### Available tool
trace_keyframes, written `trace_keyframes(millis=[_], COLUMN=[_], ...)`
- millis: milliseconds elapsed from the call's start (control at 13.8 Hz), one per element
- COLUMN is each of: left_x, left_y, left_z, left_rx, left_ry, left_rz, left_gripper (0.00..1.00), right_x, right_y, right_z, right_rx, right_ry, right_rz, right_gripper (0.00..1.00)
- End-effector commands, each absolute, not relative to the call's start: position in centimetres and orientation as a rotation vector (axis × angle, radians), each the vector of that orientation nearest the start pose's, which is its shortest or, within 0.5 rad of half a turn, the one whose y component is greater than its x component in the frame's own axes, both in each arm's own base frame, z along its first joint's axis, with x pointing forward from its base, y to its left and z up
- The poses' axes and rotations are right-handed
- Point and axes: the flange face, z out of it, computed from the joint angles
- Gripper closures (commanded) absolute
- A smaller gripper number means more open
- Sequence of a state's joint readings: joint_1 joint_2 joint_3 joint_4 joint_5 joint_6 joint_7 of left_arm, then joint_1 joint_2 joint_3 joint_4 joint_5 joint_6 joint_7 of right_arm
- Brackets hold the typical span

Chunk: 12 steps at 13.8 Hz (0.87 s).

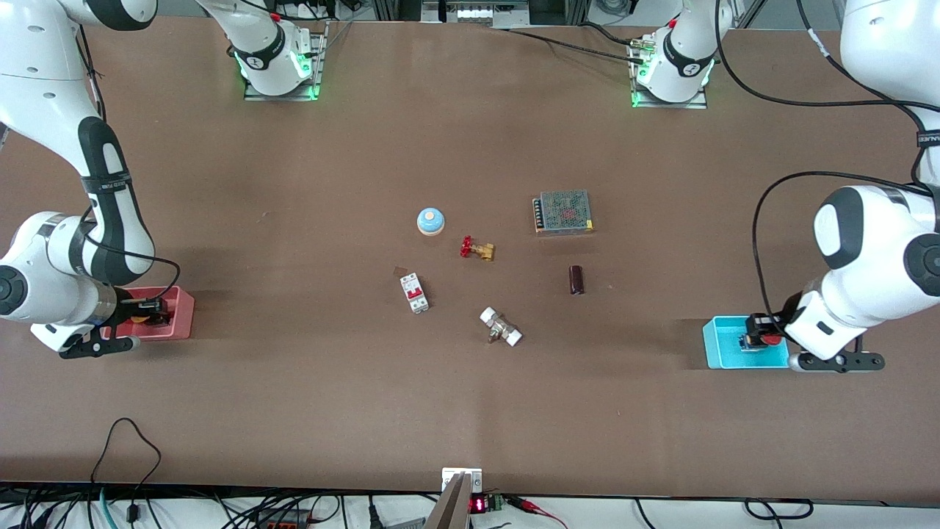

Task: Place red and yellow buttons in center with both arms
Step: 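Lift the red button with the left gripper while the right gripper lifts yellow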

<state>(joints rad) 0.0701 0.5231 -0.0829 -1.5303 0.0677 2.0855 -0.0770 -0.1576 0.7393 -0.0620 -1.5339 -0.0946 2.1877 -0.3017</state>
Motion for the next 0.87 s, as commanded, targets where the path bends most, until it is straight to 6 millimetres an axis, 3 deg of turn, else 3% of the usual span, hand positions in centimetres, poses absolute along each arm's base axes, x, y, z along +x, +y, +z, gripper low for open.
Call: trace_keyframes(millis=[0,72,145,362,435,507,652,797], left_x=[69.1,69.0,68.8,68.3,68.1,68.0,67.8,67.4], left_y=[-4.5,-6.6,-8.3,-12.8,-14.4,-15.6,-17.6,-19.3], left_z=[35.7,35.3,34.8,32.0,30.8,29.3,26.8,24.7], left_rx=[-3.115,-3.113,-3.112,-3.11,-3.11,-3.108,-3.111,-3.114], left_ry=[-0.143,-0.172,-0.191,-0.228,-0.25,-0.289,-0.312,-0.325], left_rz=[-0.023,-0.015,-0.007,0.033,0.035,0.033,0.025,0.019], left_gripper=[0.74,0.74,0.74,0.74,0.74,0.73,0.73,0.72], right_x=[68.7,68.8,68.9,68.1,68.0,68.1,67.9,68.3], right_y=[-15.0,-15.0,-15.1,-14.6,-13.8,-11.6,-8.5,-4.6], right_z=[21.8,22.1,23.7,31.4,33.5,35.2,35.9,35.2], right_rx=[-3.211,-3.212,-3.214,-3.204,-3.196,-3.168,-3.121,-3.071], right_ry=[-0.276,-0.275,-0.276,-0.278,-0.272,-0.28,-0.27,-0.3], right_rz=[0.161,0.161,0.144,0.178,0.157,0.132,0.165,0.168], right_gripper=[0.68,0.68,0.68,0.68,0.68,0.68,0.68,0.68])
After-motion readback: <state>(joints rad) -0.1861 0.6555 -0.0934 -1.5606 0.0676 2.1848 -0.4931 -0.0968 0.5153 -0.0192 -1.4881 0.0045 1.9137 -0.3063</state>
